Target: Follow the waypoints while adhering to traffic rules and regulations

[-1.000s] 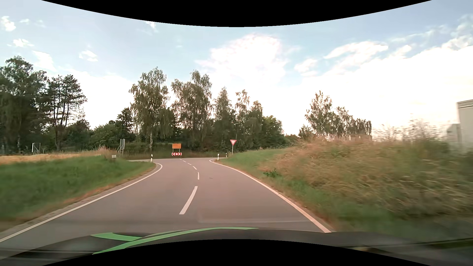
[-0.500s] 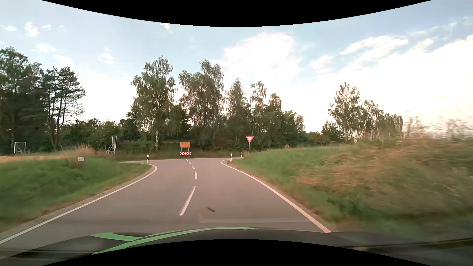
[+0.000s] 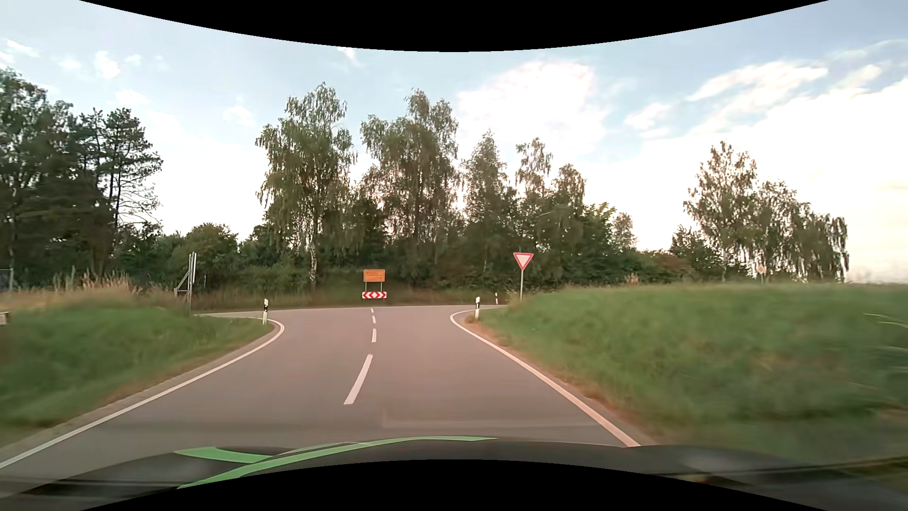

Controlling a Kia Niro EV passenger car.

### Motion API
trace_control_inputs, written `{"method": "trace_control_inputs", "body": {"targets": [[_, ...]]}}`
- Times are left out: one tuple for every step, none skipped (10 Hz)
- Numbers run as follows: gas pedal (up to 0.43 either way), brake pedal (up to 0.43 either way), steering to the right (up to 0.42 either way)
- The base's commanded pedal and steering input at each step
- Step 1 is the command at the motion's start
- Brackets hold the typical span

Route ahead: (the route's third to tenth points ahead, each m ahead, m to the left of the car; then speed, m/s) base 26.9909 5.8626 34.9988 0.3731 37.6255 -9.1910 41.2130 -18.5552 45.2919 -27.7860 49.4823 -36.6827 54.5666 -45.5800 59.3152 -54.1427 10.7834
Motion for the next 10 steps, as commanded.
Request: {"method": "trace_control_inputs", "body": {"targets": [[0.0, 0.238, -0.062], [0.0, 0.232, -0.062], [0.0, 0.238, -0.062], [0.0, 0.238, -0.061], [0.0, 0.238, -0.056], [0.0, 0.244, -0.046], [0.0, 0.244, -0.039], [0.0, 0.25, -0.03], [0.0, 0.25, -0.019], [0.0, 0.25, -0.013]]}}
